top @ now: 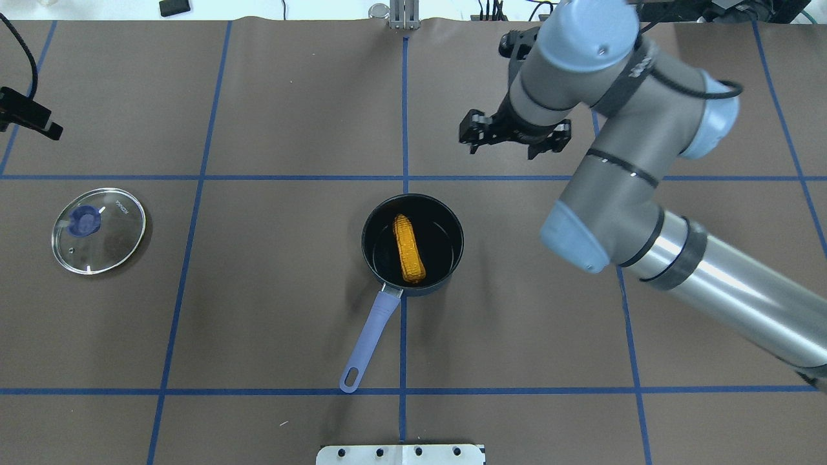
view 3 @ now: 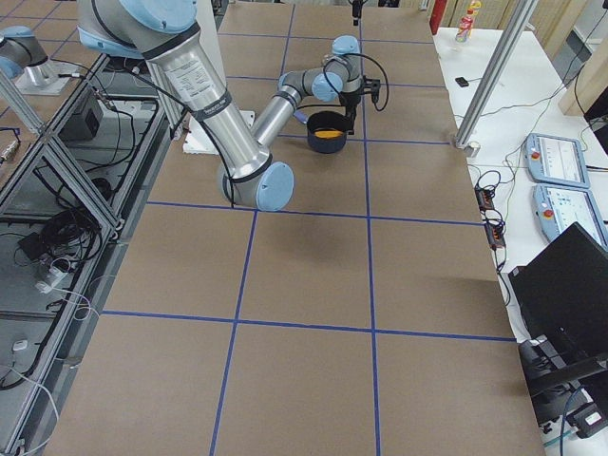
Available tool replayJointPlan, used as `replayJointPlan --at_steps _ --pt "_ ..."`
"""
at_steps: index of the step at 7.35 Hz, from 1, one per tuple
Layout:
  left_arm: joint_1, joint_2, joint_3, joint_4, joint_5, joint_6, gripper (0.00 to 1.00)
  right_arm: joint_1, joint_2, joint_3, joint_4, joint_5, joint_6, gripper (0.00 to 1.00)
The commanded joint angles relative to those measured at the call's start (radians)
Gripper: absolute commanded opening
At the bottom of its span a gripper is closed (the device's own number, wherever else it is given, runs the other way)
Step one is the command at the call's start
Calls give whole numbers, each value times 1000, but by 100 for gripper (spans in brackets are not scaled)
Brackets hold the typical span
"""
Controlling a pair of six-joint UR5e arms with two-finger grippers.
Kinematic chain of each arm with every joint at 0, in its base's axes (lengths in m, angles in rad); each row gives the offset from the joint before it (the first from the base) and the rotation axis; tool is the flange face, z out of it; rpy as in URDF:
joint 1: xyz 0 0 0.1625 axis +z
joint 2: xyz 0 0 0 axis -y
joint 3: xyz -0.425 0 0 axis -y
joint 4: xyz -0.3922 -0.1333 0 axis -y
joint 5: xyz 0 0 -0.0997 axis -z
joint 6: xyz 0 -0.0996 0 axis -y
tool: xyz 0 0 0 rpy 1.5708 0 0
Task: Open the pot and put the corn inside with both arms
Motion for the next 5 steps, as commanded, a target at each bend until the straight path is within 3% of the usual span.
replayJointPlan --at_steps 1,3,5 --pt "-97 -15 80 45 -42 190 98 231 -157 -10 -2 170 -406 100" --pt "-206 -64 244 45 -85 384 98 411 -246 -88 -2 294 -712 100" --pt "-281 -88 350 45 -111 491 98 584 -332 -176 -2 343 -982 100"
